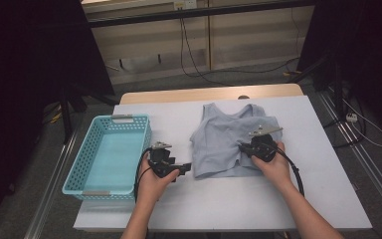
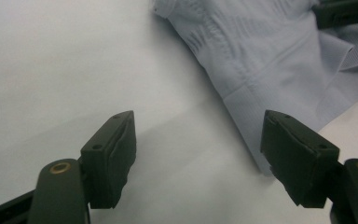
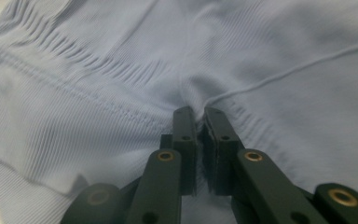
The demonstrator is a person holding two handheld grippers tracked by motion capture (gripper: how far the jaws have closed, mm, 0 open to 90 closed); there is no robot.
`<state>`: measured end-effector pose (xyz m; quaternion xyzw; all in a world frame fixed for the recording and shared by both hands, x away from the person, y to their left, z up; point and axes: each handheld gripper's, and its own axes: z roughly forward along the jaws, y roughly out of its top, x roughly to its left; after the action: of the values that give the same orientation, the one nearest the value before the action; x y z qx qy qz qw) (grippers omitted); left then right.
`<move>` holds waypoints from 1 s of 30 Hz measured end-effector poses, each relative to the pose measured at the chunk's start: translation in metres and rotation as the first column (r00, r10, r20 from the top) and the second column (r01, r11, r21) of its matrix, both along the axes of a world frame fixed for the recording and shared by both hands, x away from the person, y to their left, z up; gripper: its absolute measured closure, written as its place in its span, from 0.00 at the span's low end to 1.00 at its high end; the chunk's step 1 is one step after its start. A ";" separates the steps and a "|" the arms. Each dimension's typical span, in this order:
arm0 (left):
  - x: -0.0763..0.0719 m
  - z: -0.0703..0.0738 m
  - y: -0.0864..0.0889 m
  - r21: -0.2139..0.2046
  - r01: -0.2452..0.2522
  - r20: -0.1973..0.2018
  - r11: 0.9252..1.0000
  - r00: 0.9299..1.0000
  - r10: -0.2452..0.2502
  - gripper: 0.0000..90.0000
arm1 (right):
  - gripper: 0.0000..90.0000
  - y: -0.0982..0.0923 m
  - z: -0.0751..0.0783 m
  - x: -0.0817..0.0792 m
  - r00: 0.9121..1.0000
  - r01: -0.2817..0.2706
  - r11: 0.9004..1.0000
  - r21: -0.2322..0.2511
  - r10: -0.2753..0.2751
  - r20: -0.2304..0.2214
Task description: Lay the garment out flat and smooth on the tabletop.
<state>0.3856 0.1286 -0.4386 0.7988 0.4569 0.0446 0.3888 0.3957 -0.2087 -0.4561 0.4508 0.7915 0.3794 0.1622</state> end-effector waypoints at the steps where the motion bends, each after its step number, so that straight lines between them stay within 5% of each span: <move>1: 0.000 0.000 0.000 -0.001 -0.001 -0.002 1.000 1.000 0.001 0.31 | 0.93 0.001 -0.001 0.000 1.000 -0.006 1.000 -0.010 0.006 0.003; 12: 0.001 -0.003 -0.006 -0.005 0.014 -0.012 1.000 1.000 -0.014 0.32 | 0.55 -0.006 0.006 -0.009 0.999 0.031 0.999 0.009 -0.031 0.004; 18: 0.003 -0.003 -0.009 -0.001 0.028 -0.018 1.000 0.999 -0.028 0.32 | 0.47 -0.013 0.012 -0.018 1.000 0.029 1.000 0.011 -0.029 0.000; 21: 0.004 -0.003 -0.011 -0.002 0.033 -0.019 0.999 0.999 -0.033 0.34 | 0.53 -0.018 0.015 -0.025 1.000 0.018 1.000 -0.012 -0.018 0.001; 24: 0.004 -0.003 -0.013 -0.002 0.038 -0.018 0.999 0.999 -0.038 0.34 | 0.74 -0.022 0.016 -0.036 0.999 -0.032 0.999 -0.021 0.031 -0.020; 30: 0.006 -0.003 -0.020 0.004 0.052 -0.016 0.999 0.999 -0.052 0.36 | 0.78 -0.022 0.010 -0.046 0.997 -0.063 0.995 -0.074 0.059 -0.052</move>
<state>0.3920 0.1083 -0.4417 0.8117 0.4388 0.0291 0.3843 0.3497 -0.2306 -0.4458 0.4292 0.8225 0.3427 0.1478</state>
